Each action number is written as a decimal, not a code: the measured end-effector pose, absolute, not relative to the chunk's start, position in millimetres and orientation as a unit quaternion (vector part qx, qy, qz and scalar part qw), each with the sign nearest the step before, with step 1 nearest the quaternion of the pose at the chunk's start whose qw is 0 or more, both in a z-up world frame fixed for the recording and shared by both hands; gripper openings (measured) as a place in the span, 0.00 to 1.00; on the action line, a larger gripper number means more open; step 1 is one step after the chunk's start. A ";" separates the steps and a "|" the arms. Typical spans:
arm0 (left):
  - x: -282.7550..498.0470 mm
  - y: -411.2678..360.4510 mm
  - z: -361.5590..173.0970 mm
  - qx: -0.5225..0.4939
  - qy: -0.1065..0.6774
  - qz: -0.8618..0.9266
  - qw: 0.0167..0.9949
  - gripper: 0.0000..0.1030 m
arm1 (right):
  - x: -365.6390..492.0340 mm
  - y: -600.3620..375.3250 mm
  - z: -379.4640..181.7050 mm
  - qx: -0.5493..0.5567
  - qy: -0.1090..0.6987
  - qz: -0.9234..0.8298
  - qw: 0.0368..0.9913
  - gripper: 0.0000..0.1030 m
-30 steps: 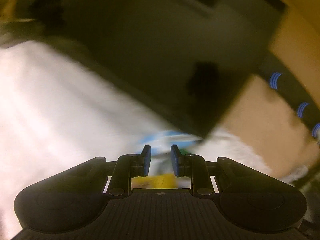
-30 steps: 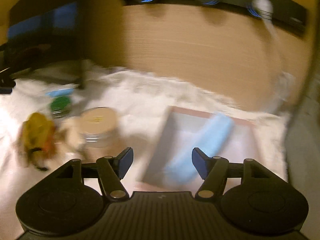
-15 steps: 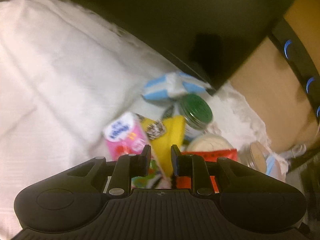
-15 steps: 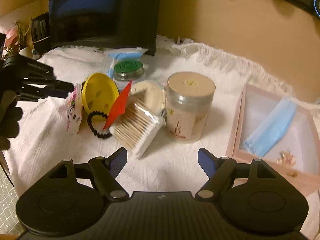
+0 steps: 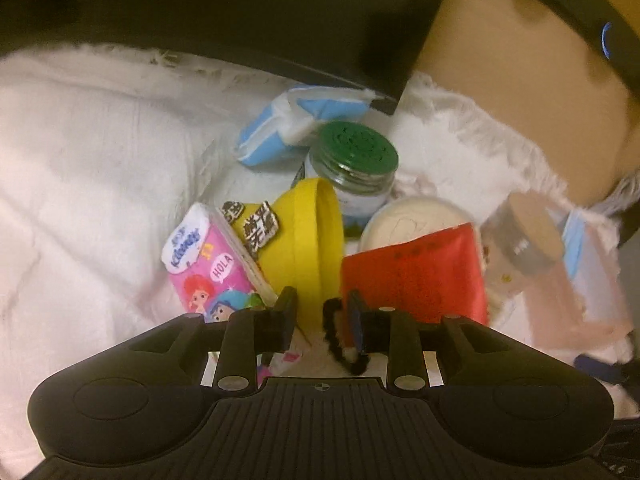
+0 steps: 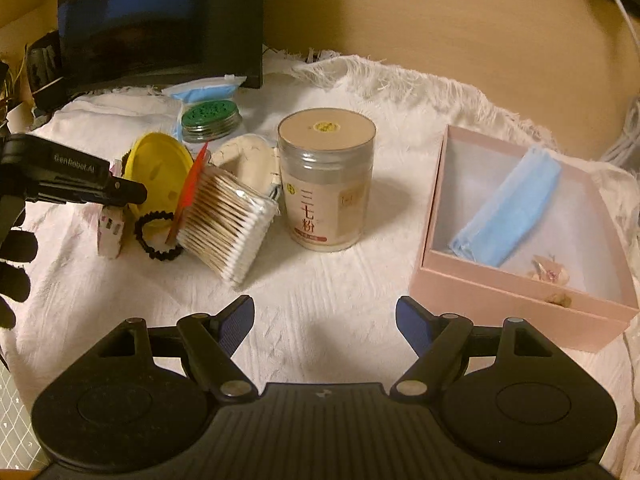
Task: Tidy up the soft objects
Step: 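Reach the left tool to the pink Kleenex tissue pack and grasp it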
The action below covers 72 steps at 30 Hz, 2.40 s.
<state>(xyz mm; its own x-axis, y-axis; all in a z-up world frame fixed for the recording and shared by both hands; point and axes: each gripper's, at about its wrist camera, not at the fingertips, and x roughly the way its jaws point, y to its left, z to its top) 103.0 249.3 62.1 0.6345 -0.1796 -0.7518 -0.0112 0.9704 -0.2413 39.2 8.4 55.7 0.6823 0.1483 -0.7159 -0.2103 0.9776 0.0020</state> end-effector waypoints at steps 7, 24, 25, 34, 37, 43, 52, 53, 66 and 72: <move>90.4 264.3 61.9 -0.089 0.419 0.015 0.903 0.26 | 38.3 16.7 53.6 -0.053 0.385 0.108 0.915 0.76; 65.3 327.9 60.9 -0.210 0.353 0.042 0.911 0.26 | 41.2 17.4 27.8 -0.065 0.423 0.113 0.897 0.76; 69.7 325.0 60.1 -0.187 0.363 0.042 0.912 0.26 | 41.5 16.3 24.7 -0.063 0.429 0.113 0.894 0.76; 93.4 288.1 39.0 -0.073 0.422 -0.011 0.904 0.26 | 37.5 11.8 14.3 -0.058 0.432 0.111 0.893 0.80; 97.1 282.7 34.6 -0.077 0.436 -0.037 0.896 0.27 | 37.5 10.4 12.3 -0.055 0.429 0.112 0.895 0.84; 70.3 262.6 43.2 0.001 0.395 -0.032 0.918 0.28 | 37.2 7.5 10.5 -0.050 0.426 0.113 0.897 0.88; 73.4 262.0 34.2 0.067 0.406 0.015 0.911 0.34 | 35.3 8.1 9.0 -0.049 0.418 0.113 0.900 0.93; 73.5 263.1 34.0 0.060 0.407 0.005 0.912 0.41 | 35.2 8.1 8.5 -0.050 0.418 0.115 0.900 0.93; 66.6 292.9 44.2 -0.026 0.381 0.047 0.923 0.47 | 31.6 10.7 5.1 -0.048 0.407 0.113 0.905 1.00; 81.3 294.7 35.9 -0.050 0.406 0.023 0.912 0.52 | 30.5 11.0 5.5 -0.047 0.407 0.110 0.905 1.00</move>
